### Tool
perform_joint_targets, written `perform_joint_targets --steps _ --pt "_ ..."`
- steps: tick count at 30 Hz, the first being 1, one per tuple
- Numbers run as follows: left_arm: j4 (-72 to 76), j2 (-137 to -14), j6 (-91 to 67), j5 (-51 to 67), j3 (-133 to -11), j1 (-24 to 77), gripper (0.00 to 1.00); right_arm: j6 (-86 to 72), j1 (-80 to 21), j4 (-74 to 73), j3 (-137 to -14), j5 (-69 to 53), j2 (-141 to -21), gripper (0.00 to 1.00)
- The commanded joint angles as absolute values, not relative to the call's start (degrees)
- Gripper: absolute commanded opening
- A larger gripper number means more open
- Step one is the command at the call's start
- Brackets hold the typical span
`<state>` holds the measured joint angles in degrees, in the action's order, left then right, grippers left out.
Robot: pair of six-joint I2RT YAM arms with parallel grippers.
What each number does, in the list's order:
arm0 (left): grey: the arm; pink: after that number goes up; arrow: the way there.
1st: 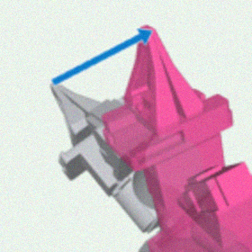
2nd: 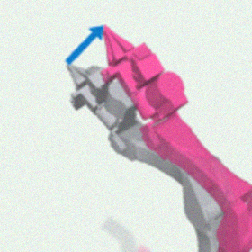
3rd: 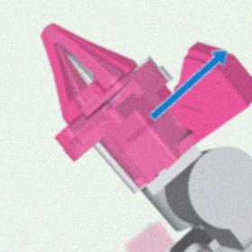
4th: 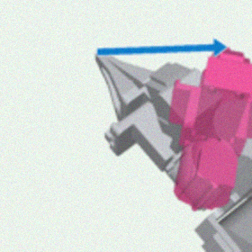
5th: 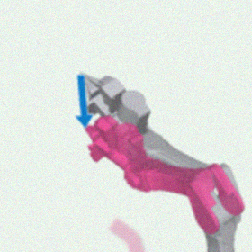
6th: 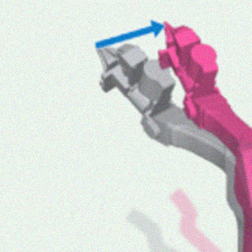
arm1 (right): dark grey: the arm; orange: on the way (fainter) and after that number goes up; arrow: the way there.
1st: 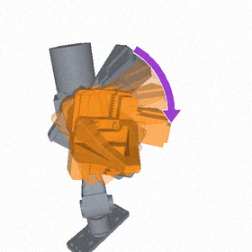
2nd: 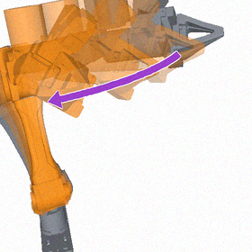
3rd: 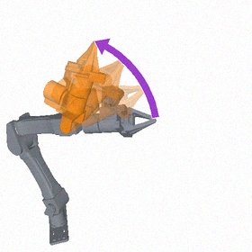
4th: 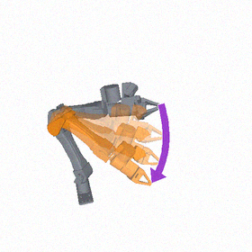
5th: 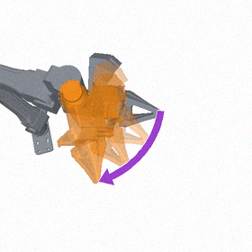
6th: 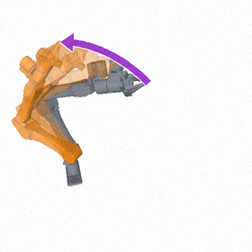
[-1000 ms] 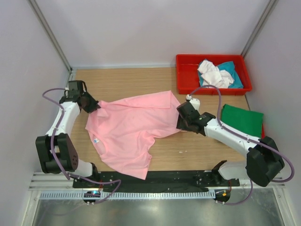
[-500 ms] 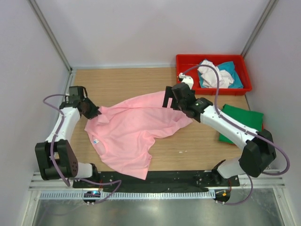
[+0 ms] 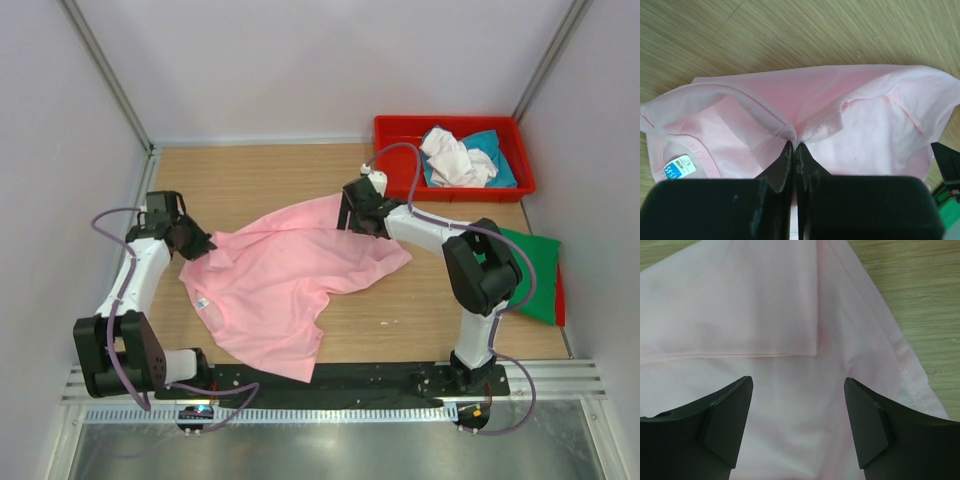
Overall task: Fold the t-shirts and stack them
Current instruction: Flatten the tshirt out
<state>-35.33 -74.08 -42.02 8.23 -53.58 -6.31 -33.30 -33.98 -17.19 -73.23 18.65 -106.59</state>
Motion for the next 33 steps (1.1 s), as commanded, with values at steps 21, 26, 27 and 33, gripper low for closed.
perform_joint_targets --steps 21,26,27,33 --pt "-34.01 -70.14 -43.07 9.67 -51.94 -6.59 0.00 -33.48 -31.20 -7.65 -74.09 16.88 -113.82 0.47" --pt "-34.72 -69.17 -43.07 9.23 -51.86 -6.59 0.00 -33.31 -31.29 -6.33 -74.44 17.49 -114.52 0.42" --pt "-34.80 -69.00 -42.98 9.14 -51.77 -6.59 0.01 -33.31 -31.29 -6.59 -74.79 17.40 -114.78 0.36" --pt "-36.03 -68.03 -42.63 8.53 -51.85 -6.68 0.01 -33.58 -31.38 -8.43 -75.41 18.45 -114.44 0.01"
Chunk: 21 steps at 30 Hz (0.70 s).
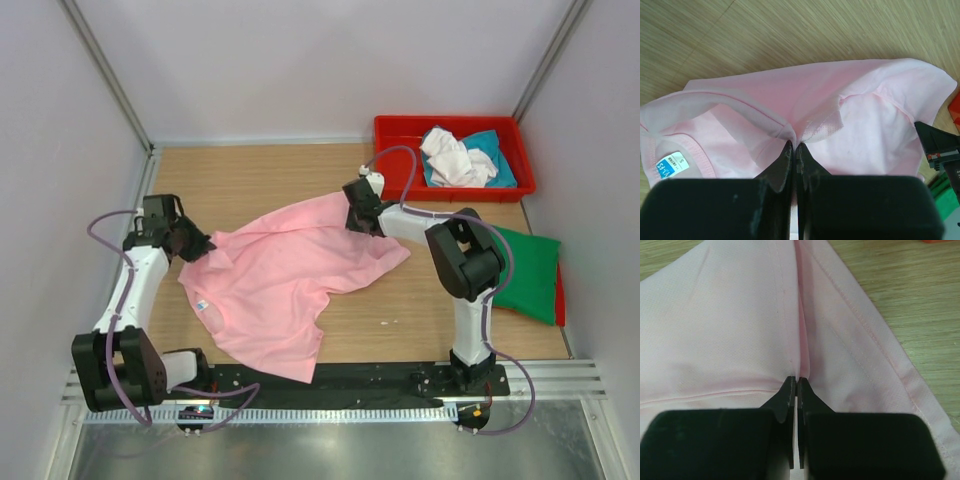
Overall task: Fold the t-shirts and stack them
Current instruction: Flatten the tshirt out
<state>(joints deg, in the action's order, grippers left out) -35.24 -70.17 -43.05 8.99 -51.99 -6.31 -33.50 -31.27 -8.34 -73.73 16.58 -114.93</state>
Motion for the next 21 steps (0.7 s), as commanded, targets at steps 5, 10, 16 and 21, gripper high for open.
perform_joint_targets --steps 5,10,16,21 --pt "-37.88 -67.50 -41.05 6.77 -52.73 -6.68 0.02 -32.87 -31.29 -10.63 -74.54 20.39 -109.88 0.01" --pt "-37.09 -74.69 -39.82 9.05 -58.00 -6.68 0.02 -35.67 -31.29 -11.25 -67.87 20.48 -103.63 0.01" --pt "-33.41 -87.08 -37.53 9.23 -67.67 -6.77 0.00 -40.95 -33.04 -10.90 -55.12 19.34 -95.12 0.01" --pt "-28.83 -90.61 -35.95 14.58 -70.83 -6.68 0.00 -46.48 -36.03 -12.13 -48.96 20.74 -89.66 0.01"
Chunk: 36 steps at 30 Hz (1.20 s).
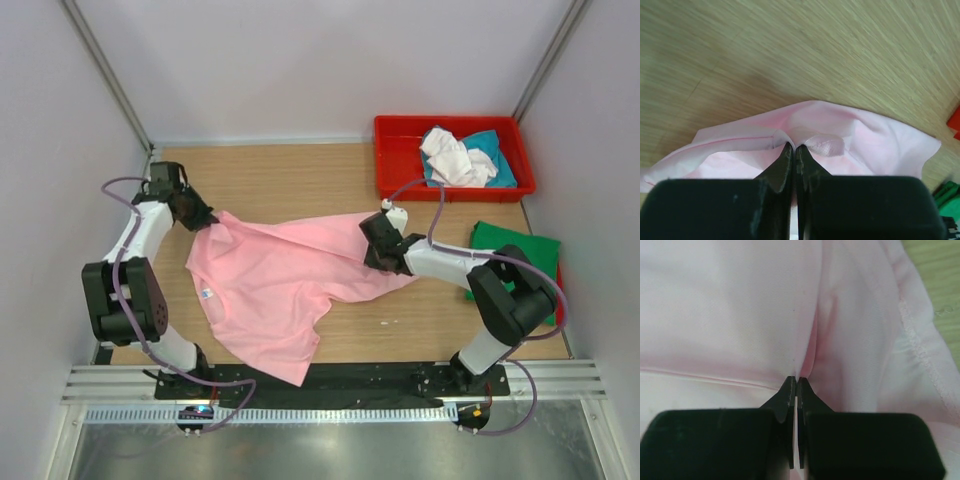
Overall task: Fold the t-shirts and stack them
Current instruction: Flatten the tshirt out
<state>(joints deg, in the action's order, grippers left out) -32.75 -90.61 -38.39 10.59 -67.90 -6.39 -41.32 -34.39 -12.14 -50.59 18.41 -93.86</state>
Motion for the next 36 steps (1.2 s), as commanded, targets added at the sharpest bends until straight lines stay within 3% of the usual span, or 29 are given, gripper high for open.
perform_joint_targets --steps 1,3,4,7,8,20,25,36 --pt "-28.92 -90.70 -35.16 16.42 -71.01 -6.59 0.01 -46.67 -36.73 -12.04 -48.17 20.92 -88.17 0.01" --pt "-29.53 -89.92 -34.46 17.66 -70.67 -6.42 0.03 -46.50 -36.83 -12.39 -48.16 21.09 -87.45 0.01" --pt "-29.79 -89.30 -34.37 17.67 -69.45 -6.15 0.13 -46.06 -36.83 -12.48 -48.86 21.53 -87.45 0.01" --pt "-33.39 -85.18 -34.10 13.90 -65.59 -4.49 0.91 -43.08 -36.83 -14.41 -51.49 23.20 -89.55 0.01" --pt "-34.01 -83.51 -35.41 12.23 -64.35 -4.22 0.98 -42.28 -36.83 -15.02 -53.68 23.90 -91.30 0.01" --pt "-40.07 -46.86 -65.20 -2.26 -39.83 -3.87 0.97 -37.10 -34.28 -16.52 -60.91 20.30 -96.24 0.01" --pt "-34.73 -45.79 -72.58 -2.37 -33.41 -3.96 0.89 -35.86 -33.75 -16.79 -61.08 19.51 -96.59 0.01" --pt "-15.65 -57.55 -78.23 -4.91 -30.41 -3.96 0.74 -34.80 -33.05 -16.96 -61.78 19.42 -96.68 0.01"
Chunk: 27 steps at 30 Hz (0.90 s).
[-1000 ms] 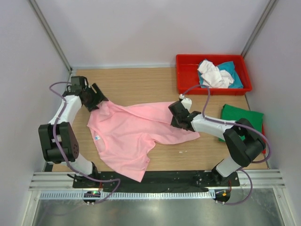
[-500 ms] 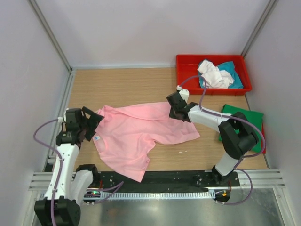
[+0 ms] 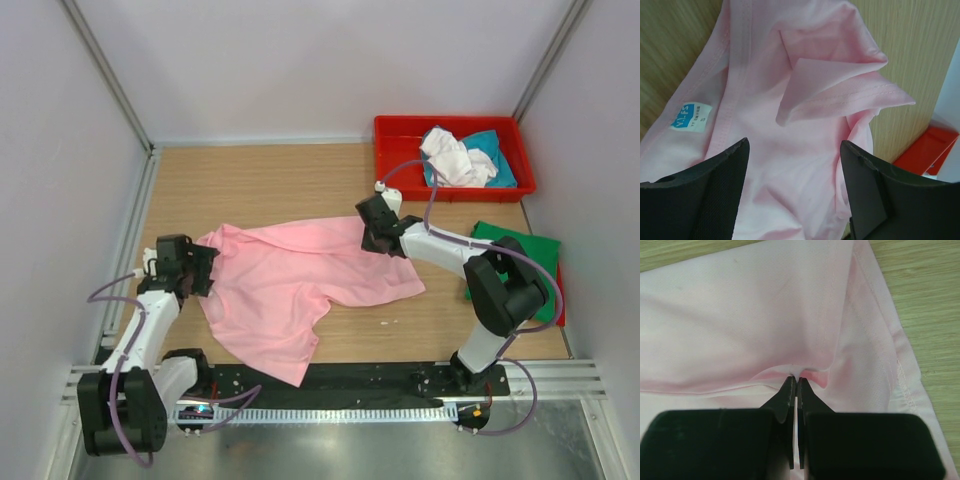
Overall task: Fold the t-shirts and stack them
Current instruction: Flatten the tshirt out
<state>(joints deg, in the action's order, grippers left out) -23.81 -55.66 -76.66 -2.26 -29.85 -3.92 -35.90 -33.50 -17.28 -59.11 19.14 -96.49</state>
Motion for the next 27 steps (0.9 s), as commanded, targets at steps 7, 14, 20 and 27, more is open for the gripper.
perform_joint_targets --steps 7,14,20,27 --pt "-12.22 -60.55 -77.96 -7.12 -28.39 -4.04 0.65 -33.93 -32.61 -18.19 -63.72 20.39 -96.77 0.01" --pt "-10.64 -63.89 -77.87 -4.66 -28.39 -3.95 0.64 -33.49 -32.17 -18.72 -64.51 20.74 -97.21 0.01" --pt "-10.20 -64.95 -77.87 -5.01 -27.86 -3.96 0.57 -33.49 -31.99 -18.81 -65.21 20.65 -97.91 0.01" --pt "-8.18 -66.53 -77.87 -5.19 -26.63 -3.95 0.45 -32.87 -31.64 -18.98 -66.36 21.01 -98.17 0.01"
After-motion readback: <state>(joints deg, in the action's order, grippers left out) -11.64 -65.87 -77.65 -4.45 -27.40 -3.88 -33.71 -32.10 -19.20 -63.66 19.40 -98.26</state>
